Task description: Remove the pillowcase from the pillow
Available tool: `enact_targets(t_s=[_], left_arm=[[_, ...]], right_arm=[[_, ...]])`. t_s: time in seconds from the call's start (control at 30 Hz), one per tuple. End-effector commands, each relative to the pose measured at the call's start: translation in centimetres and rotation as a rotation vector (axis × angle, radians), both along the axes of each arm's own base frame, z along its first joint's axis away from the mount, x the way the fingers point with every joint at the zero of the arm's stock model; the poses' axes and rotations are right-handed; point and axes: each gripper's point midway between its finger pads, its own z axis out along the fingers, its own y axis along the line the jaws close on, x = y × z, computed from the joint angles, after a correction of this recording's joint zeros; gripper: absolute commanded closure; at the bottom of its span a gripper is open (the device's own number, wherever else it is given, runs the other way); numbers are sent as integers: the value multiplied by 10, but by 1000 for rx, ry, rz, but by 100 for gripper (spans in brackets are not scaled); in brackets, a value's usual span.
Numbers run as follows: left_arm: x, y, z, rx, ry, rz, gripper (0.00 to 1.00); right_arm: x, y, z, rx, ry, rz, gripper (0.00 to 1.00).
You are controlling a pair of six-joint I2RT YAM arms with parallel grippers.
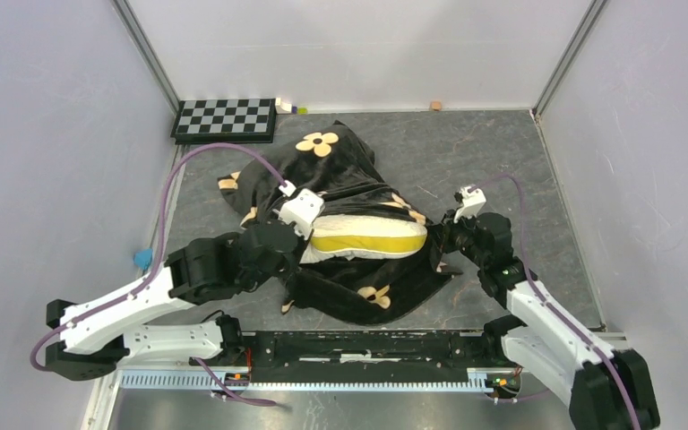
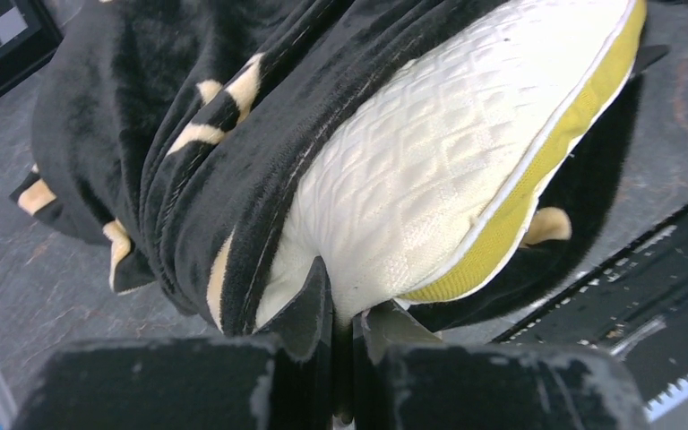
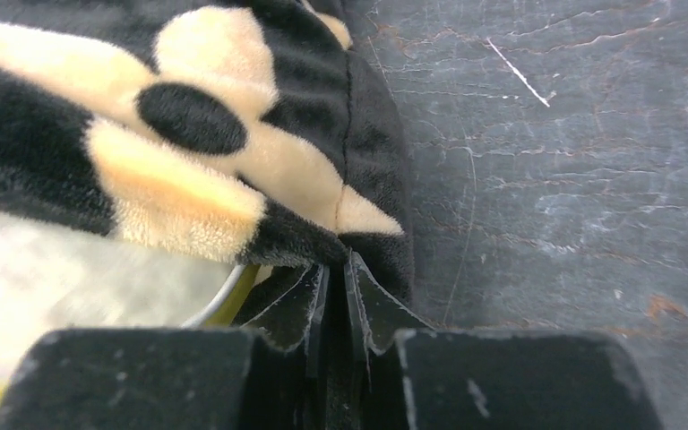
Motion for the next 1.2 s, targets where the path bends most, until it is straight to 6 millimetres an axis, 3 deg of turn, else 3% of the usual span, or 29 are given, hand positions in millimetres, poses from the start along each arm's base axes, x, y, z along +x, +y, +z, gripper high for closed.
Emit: enact_targets(t_s=[0.0,0.13,0.27,0.43,0.5,0.57,0.63,0.7,0.77,0.83,0.97,1.07,1.17], left_arm=[[-6,-14,83,-373,-60,-24,98],[-10,-14,82,-386,-48,-38,98],[-16,-23,80,-430,-17,-77,98],[-25,-34,79,-463,27,-126,98],[-27,-39,77,-468,45,-140,98],[-29,-48,69,-468,70,-155,98],[-30,-60,55,-455,106,-170,98],[-30,-76,38,-443,142,-185,98],[-31,-94,24,-455,173,-214,98],[-31,-115,10,-465,198,-248,98],[-31,-156,-24,-441,272,-309,98],[-31,-183,-42,-428,312,-352,98],[-19,-203,-46,-440,293,-351,98]], right_arm=[[37,9,25,77,-71,-49,88],[75,4,8,41,-34,-145,92],[115,13,-26,13,71,-176,100],[150,30,-35,40,105,-161,100],[156,31,-24,37,76,-155,94],[158,32,-9,20,43,-130,79],[159,31,9,-12,14,-107,49],[156,27,27,-38,-2,-99,28],[150,22,43,-58,-11,-100,14],[147,13,61,-67,-19,-133,7],[140,-4,99,-70,2,-227,2],[128,-17,109,-54,75,-314,2],[108,-22,107,-20,153,-346,2]])
